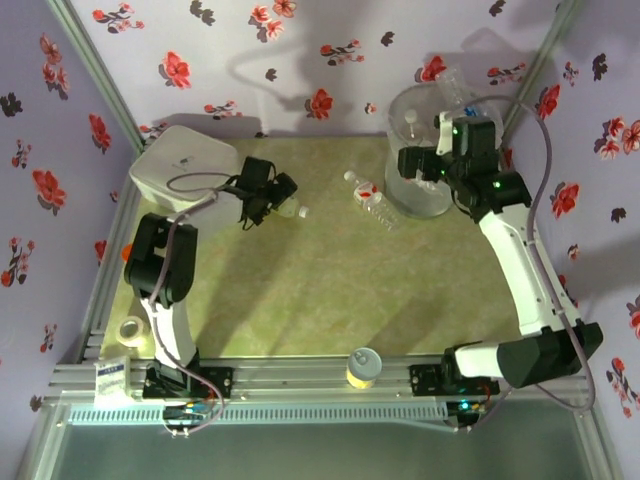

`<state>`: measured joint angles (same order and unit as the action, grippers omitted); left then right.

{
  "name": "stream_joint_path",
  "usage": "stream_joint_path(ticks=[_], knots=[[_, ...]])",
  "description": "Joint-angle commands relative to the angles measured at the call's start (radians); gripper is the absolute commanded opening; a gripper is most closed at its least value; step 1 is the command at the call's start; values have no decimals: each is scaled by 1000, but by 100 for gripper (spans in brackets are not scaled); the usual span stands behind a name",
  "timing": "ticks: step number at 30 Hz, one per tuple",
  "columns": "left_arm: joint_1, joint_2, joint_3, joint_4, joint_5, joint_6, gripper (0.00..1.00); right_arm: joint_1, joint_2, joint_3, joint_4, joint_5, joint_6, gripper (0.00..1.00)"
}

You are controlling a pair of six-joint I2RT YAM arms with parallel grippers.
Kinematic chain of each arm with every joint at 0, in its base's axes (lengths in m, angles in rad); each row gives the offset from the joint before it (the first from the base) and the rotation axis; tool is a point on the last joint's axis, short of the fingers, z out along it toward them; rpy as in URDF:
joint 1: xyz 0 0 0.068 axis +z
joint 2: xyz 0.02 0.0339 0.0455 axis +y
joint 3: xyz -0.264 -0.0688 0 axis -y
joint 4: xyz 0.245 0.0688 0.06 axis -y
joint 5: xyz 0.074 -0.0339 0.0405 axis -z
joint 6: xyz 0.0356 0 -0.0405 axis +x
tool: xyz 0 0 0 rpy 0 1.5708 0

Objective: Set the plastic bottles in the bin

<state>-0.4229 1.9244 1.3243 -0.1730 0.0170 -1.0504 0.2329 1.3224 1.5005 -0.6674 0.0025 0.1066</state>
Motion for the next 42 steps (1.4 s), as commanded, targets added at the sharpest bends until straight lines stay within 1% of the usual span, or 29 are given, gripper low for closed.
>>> stream_joint_path(ticks=[1,4,8,11,13,16,17,20,23,24,26,29,31,35,38,40,42], knots=[[-7,60,49,-50,-31,-21,100,-3,-22,-29,24,-7,68,100],[-6,104,54,-37,-29,-35,98,-3,-30,-55,39,-59,46,100],[-3,141,49,-11,-17,-49,89,-3,-45,-73,62,-71,45,100],[-5,135,29,11,-5,-43,74,-3,-49,-58,42,-48,50,100],[-8,107,6,18,-8,-21,62,-3,-52,-50,50,-50,61,100],[-16,40,-42,45,-6,48,46,-4,-35,-33,69,-105,101,100],[-20,14,-57,55,-2,85,44,-3,-25,-24,73,-127,116,100],[-41,-76,-94,75,67,247,43,3,14,0,98,-218,180,99],[-76,-173,-152,110,175,431,46,12,54,3,156,-390,245,97],[-91,-203,-171,120,221,490,47,15,69,2,181,-442,265,97],[-104,-251,-200,128,325,564,49,30,96,-6,216,-511,288,96],[-112,-309,-260,195,449,596,49,57,139,-12,223,-585,288,96],[-113,-342,-315,279,493,597,49,79,156,-30,238,-610,288,95],[-122,-356,-344,360,604,600,46,116,193,-28,273,-647,307,94],[-134,-346,-331,381,650,597,45,136,235,-10,305,-677,318,93],[-145,-341,-324,406,678,591,44,144,277,1,316,-659,345,90],[-151,-343,-322,426,681,581,44,149,326,29,269,-651,343,88]])
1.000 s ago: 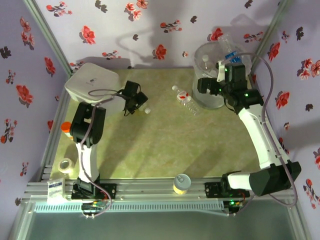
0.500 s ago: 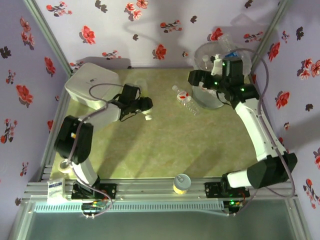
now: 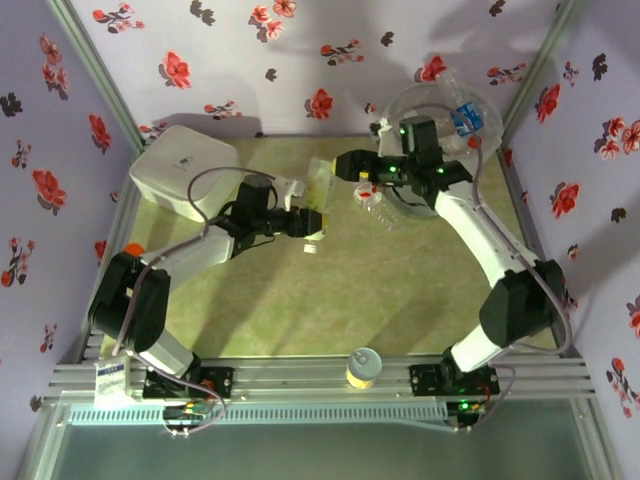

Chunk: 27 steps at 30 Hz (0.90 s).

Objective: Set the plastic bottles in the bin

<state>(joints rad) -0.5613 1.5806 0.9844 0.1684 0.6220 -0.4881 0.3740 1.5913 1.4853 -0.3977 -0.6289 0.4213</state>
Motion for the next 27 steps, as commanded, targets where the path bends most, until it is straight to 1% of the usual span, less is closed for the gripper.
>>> stream_joint_path(ticks=[1,3,6,8,9,11,13,17,18,20,22,26,27], knots=[[-14,-1,17,84,75,14,44,7,77,59,-32,-17,19,89],[-15,-10,9,88,75,14,44,9,94,54,-19,-7,29,90],[-23,-8,9,77,76,21,44,20,113,51,44,-49,77,91],[-30,-4,18,64,74,30,44,36,143,78,17,-48,63,91],[-33,-2,22,64,74,31,45,41,161,98,-4,-49,55,89],[-39,-6,26,66,74,36,45,41,189,130,-36,-63,47,82],[-42,-8,31,58,76,42,45,40,197,144,-37,-71,45,73],[-43,0,27,53,73,42,45,40,203,157,-10,-127,79,72],[-43,4,24,58,70,38,47,41,206,160,-12,-135,80,67],[-43,7,16,71,44,26,53,39,202,174,-40,-131,62,57],[-43,-1,5,79,8,19,58,37,189,188,-67,-108,41,56],[-36,-44,-22,61,-79,31,80,10,151,226,-93,-53,37,53],[-32,-61,-33,58,-102,31,87,-2,142,244,-101,-41,35,51]])
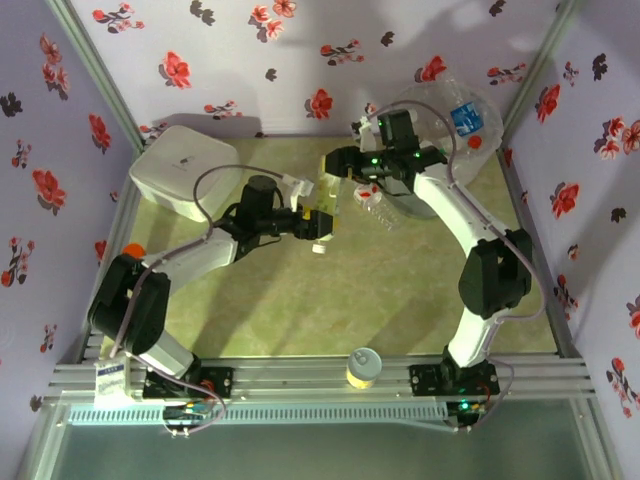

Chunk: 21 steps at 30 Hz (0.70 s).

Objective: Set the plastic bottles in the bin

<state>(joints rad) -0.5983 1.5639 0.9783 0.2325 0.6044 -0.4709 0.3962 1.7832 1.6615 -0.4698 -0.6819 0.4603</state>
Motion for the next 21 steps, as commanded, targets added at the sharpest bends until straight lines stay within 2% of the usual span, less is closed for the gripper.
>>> stream_joint_path(ticks=[1,2,5,8,10,12,16,21], knots=[[10,-64,-38,-9,-106,18,92,-39,-57,90,-34,23,-6,50],[13,-83,-48,-13,-117,23,97,-55,-66,110,-38,35,-9,50],[29,-155,-87,-21,-152,21,99,-117,-91,211,-63,116,-36,50],[48,-230,-129,-39,-195,11,100,-182,-133,304,-71,285,-92,50],[62,-277,-165,-42,-217,-1,100,-224,-182,319,-27,442,-129,47],[72,-315,-197,-42,-232,-12,100,-270,-218,317,24,545,-139,44],[87,-359,-250,-34,-251,-34,100,-357,-231,349,85,637,-158,40],[94,-361,-271,-14,-254,-58,100,-381,-199,333,87,770,-264,40]])
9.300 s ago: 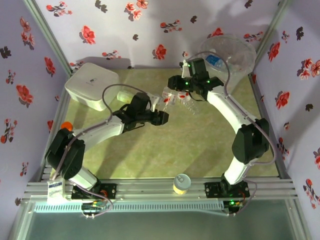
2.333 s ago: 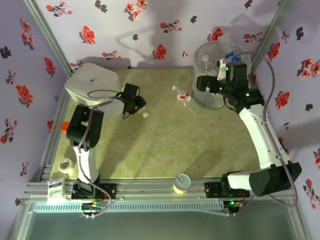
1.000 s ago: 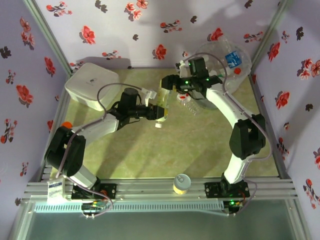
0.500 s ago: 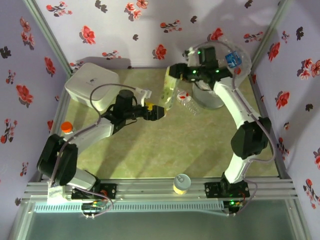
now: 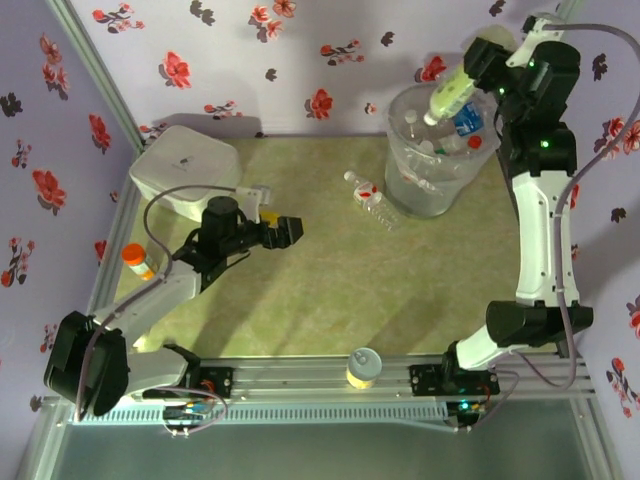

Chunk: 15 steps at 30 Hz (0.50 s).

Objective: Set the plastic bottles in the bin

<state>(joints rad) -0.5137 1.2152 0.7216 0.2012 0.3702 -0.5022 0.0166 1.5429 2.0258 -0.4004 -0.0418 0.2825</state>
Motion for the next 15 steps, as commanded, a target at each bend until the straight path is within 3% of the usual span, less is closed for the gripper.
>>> stream_joint_path(ticks=[1,8,15], knots=[[10,-11,-16,20,-19,-28,100,0,42,-60,28,136,-97,40],[12,-15,-6,-6,-19,-30,100,0,31,-256,68,125,-104,40],[15,-1,-11,5,-26,-45,100,0,68,-356,-24,56,-85,41]])
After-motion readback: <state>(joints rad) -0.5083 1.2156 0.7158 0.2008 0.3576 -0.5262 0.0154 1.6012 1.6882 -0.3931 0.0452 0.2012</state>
